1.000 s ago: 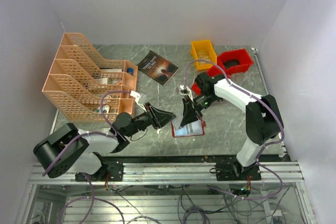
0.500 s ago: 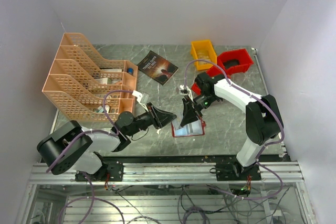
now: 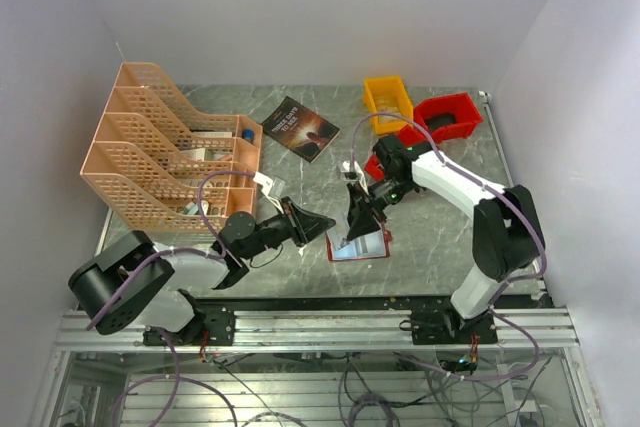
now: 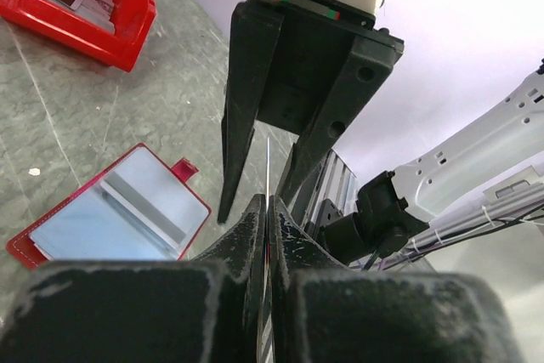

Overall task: Put the credit cards into the card holder
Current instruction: Adjust the credit card, then insert the credit card into the card holder.

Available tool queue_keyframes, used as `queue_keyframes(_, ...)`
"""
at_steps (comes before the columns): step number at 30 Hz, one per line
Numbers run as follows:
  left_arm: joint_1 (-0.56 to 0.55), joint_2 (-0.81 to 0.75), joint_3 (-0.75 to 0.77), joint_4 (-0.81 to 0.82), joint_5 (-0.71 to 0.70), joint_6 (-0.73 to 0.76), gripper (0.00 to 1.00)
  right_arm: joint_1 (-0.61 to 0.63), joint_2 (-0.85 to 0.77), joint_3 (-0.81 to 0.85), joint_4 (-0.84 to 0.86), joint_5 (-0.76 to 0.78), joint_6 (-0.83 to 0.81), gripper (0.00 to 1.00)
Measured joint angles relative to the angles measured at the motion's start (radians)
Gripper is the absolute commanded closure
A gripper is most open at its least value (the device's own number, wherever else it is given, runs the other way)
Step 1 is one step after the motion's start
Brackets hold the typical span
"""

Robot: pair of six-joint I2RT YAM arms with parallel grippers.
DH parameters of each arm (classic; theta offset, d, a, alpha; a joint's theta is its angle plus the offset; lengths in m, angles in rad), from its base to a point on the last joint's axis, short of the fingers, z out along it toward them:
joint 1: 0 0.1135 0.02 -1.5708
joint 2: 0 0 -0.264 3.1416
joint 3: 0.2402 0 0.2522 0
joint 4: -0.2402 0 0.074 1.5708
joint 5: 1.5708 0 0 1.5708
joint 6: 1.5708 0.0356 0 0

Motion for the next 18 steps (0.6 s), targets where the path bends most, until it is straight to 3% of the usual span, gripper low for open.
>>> queue_keyframes(6,0.0,-0.08,0.002,-0.137,0.0,0.02,0.93,-0.069,-0.187,-0.076,0.137,0.129,0.01,0.64)
queue_keyframes(13,0.003,-0.101,0.057,-0.35,0.003,0.032,0.93,-0.141,-0.419,-0.324,0.184,0.234,-0.352,0.66)
queue_keyframes(15,0.003,-0.087,0.081,-0.38,0.01,0.029,0.93,-0.134,-0.455,-0.426,0.179,0.299,-0.498,0.73)
queue_keyframes(18,0.004,-0.038,0.112,-0.388,0.018,0.009,0.93,-0.121,-0.463,-0.458,0.179,0.342,-0.566,0.92)
